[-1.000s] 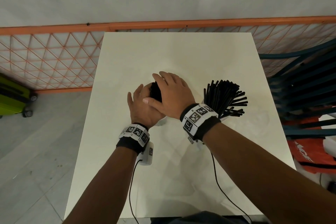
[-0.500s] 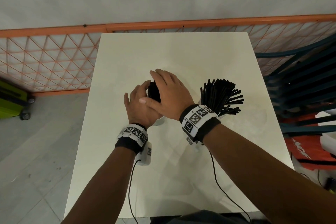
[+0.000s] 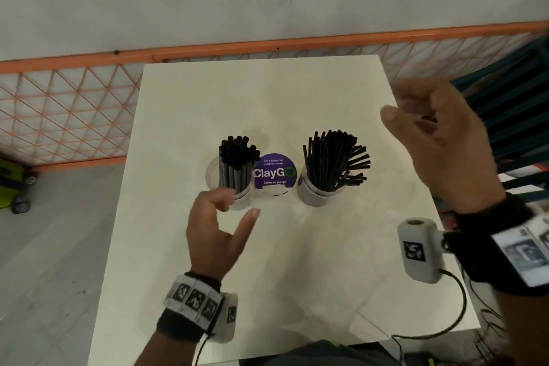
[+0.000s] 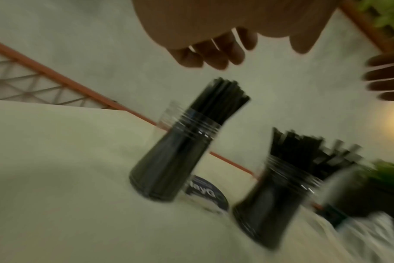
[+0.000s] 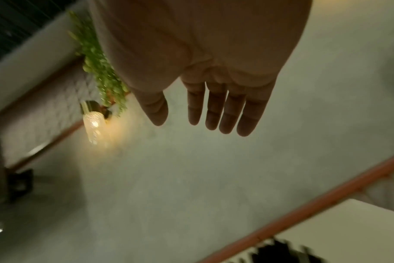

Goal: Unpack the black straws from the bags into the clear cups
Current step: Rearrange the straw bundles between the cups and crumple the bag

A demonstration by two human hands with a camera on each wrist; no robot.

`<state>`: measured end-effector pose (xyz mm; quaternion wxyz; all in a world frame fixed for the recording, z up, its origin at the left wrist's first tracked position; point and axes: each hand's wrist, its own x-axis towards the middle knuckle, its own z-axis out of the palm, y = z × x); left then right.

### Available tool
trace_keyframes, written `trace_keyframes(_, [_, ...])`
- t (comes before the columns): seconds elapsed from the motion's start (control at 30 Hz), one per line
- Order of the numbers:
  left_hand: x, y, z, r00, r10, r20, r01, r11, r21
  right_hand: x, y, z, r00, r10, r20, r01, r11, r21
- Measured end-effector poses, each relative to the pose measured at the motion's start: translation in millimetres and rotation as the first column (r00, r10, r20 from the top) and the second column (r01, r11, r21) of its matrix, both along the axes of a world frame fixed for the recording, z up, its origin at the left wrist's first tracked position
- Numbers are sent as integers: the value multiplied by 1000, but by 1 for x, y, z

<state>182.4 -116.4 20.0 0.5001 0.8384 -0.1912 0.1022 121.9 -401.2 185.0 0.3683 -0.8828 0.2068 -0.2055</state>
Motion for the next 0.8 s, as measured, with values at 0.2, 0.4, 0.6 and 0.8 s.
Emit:
trace_keyframes(0.2, [-30,-65,-2,899,-309,-309,360,924,124,-27,-20,-82,981,-47,-187,74,987,142])
trace_keyframes(0.4, [17,-128,-7,829,-222,-513,342,928,151,-34,-12,-138,942,62,-330,-36,996,86])
trace_keyframes(0.6, [33,-160,-22,882,-357,-308,437,864,248,-13,-7,-159,956,84,-282,-24,977,210])
trace_keyframes(0.8, [35,-173,-22,916,-297,-270,391,815,428,21,-16,-154,986,37,-161,27,925,380])
